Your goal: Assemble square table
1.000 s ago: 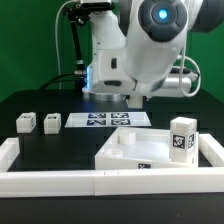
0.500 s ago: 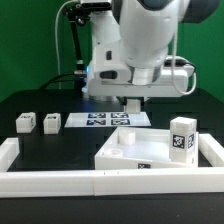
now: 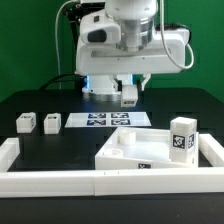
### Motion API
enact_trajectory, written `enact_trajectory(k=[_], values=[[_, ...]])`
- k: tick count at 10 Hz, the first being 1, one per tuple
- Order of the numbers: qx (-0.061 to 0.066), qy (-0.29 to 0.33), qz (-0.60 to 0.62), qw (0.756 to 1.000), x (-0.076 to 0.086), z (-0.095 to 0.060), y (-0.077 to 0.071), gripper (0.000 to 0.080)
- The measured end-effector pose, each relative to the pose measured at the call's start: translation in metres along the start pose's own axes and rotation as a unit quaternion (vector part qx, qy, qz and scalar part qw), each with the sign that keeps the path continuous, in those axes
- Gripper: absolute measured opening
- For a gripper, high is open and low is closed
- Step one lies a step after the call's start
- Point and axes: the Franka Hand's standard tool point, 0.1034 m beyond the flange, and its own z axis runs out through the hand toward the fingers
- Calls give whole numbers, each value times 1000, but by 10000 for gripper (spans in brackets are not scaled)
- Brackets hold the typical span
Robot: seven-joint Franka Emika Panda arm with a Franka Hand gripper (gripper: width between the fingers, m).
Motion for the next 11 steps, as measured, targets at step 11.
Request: enact_trajectory(k=[11], values=[[-37,353,-40,934,43,-60,18,291]])
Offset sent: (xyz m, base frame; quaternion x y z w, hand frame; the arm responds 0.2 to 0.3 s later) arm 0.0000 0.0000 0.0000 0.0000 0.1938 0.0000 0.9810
